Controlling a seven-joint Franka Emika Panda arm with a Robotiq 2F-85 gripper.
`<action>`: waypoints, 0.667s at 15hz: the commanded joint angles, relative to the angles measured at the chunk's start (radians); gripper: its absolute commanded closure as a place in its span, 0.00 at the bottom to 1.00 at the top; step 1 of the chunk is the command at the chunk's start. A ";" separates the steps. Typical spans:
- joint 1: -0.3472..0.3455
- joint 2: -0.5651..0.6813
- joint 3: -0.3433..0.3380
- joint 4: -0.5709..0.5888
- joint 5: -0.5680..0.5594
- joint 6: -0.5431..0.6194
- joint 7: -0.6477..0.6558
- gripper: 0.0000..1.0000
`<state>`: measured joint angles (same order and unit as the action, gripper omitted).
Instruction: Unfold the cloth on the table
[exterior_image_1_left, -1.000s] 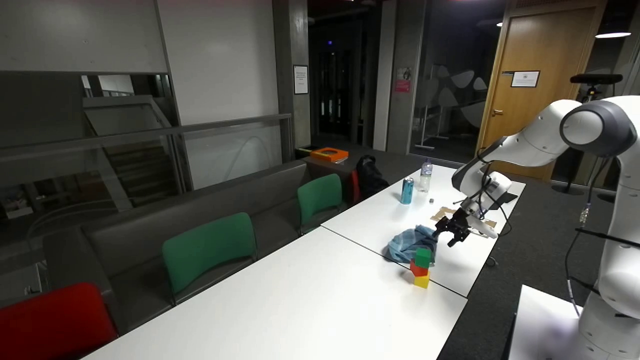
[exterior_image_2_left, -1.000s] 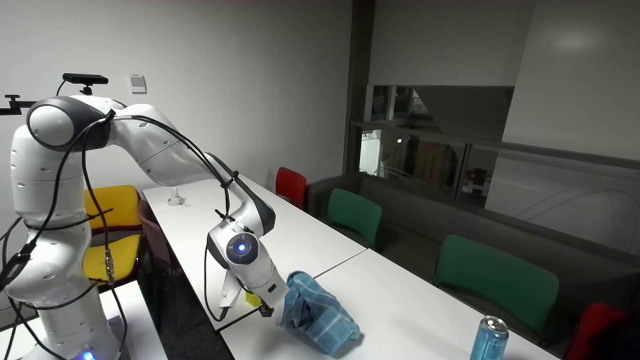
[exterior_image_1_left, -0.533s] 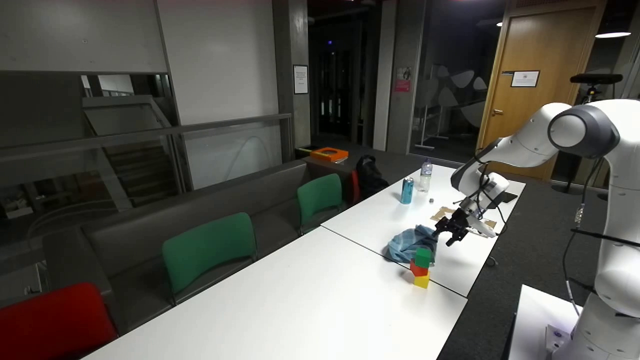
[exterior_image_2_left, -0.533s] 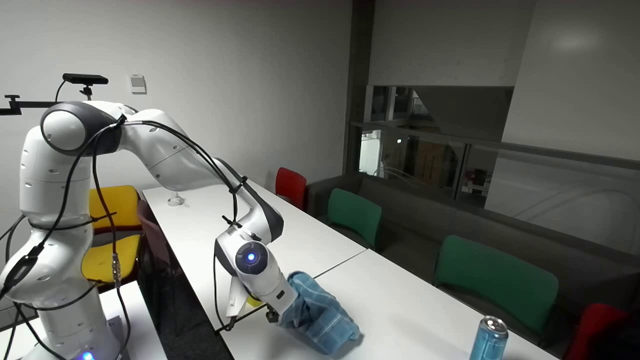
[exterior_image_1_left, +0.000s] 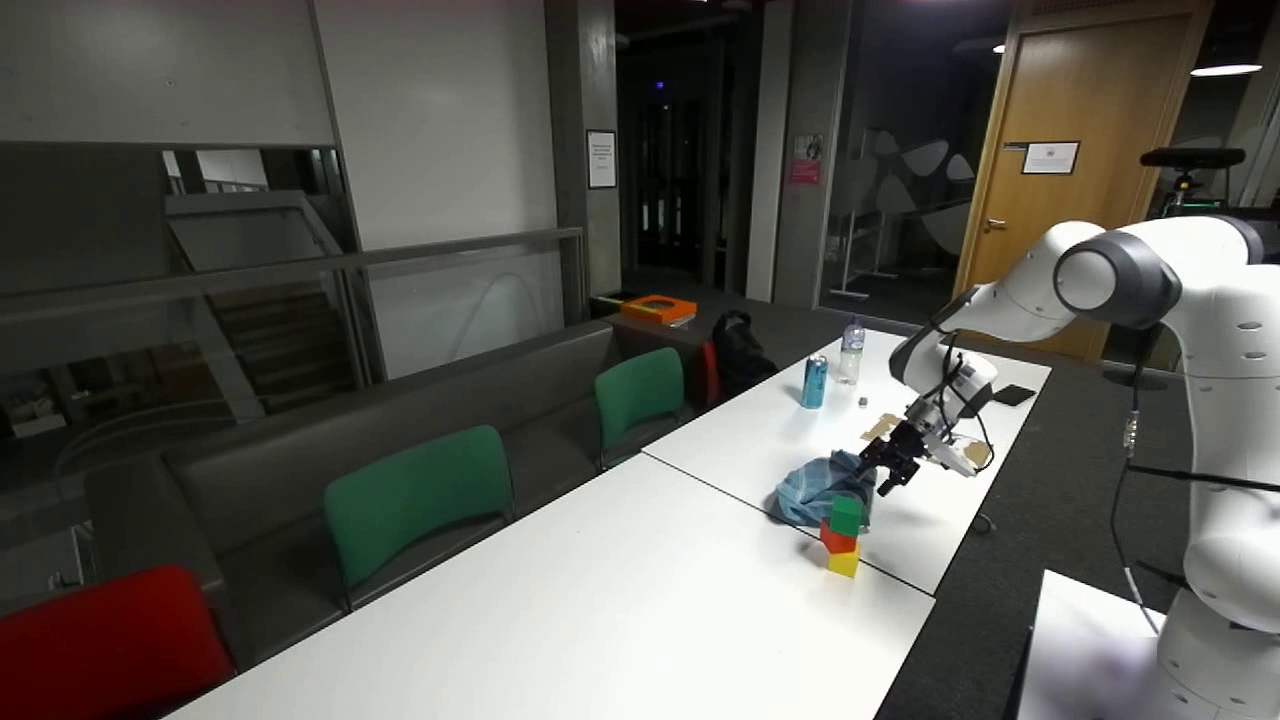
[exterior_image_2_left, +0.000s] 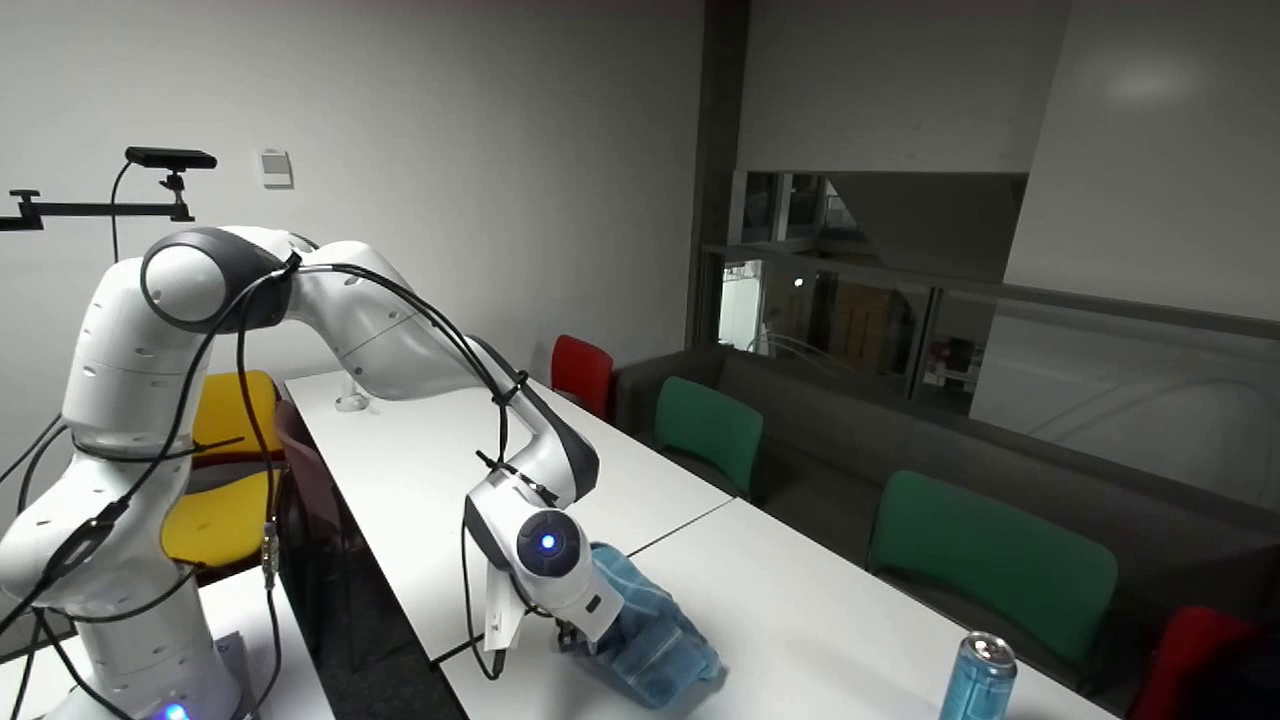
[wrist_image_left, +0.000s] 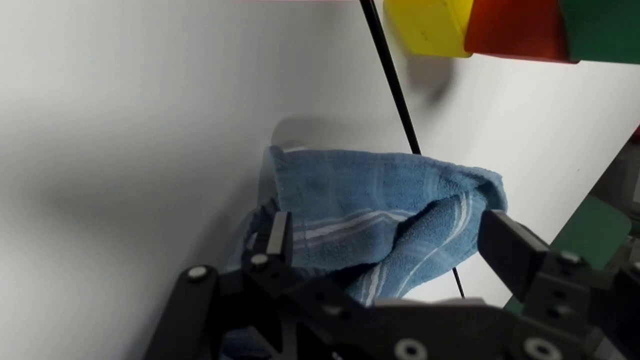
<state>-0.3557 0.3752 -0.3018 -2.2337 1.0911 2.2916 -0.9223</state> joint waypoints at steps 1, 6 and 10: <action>-0.053 0.078 0.026 0.098 -0.012 -0.069 -0.076 0.00; -0.093 0.155 0.045 0.181 -0.004 -0.108 -0.134 0.00; -0.126 0.211 0.059 0.240 0.002 -0.164 -0.180 0.00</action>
<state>-0.4286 0.5428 -0.2688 -2.0555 1.0882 2.1938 -1.0304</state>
